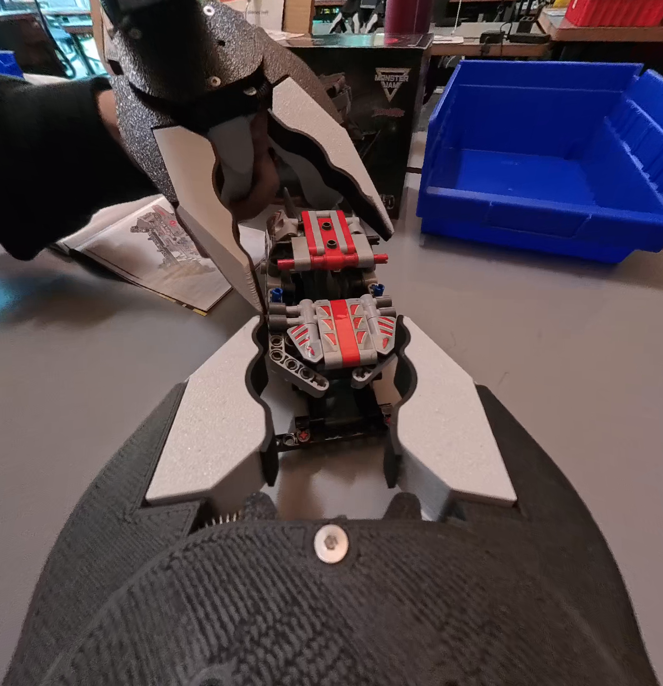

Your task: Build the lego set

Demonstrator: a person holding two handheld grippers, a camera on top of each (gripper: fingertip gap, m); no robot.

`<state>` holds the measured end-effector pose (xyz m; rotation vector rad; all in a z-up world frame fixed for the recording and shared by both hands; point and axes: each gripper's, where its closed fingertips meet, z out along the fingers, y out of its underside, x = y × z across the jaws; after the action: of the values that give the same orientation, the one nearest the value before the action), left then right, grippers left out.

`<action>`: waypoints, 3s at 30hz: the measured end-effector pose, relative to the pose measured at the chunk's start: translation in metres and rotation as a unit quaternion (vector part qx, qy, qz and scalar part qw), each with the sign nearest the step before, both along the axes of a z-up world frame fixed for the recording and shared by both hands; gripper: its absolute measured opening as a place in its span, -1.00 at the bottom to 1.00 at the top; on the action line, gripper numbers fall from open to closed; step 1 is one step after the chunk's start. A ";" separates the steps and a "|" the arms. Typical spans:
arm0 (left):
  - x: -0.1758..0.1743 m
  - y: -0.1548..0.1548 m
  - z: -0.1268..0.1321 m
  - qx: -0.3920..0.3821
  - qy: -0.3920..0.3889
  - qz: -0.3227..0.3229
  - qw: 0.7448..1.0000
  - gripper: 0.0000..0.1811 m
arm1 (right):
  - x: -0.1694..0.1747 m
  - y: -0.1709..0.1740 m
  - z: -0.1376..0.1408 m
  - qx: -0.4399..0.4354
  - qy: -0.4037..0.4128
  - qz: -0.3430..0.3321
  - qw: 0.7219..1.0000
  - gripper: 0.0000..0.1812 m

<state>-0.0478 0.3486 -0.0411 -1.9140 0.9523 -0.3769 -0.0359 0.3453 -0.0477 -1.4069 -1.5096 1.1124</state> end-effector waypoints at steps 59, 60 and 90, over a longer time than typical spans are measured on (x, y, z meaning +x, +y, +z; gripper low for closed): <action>-0.025 -0.022 0.009 -0.129 -0.025 -0.096 0.987 -0.47 | -0.004 -0.007 -0.003 0.042 -0.003 0.079 0.996 -0.26; -0.025 -0.022 0.010 -0.129 -0.025 -0.095 0.987 -0.47 | -0.004 -0.007 -0.003 0.041 -0.003 0.080 0.996 -0.26; 0.002 -0.012 -0.009 -0.114 0.029 0.028 0.993 -0.05 | -0.008 -0.017 -0.003 0.037 -0.003 0.097 0.995 -0.25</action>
<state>-0.0456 0.3366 -0.0500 -2.1647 0.9236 -0.4136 -0.0437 0.3287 -0.0509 -1.2364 -1.7025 1.1556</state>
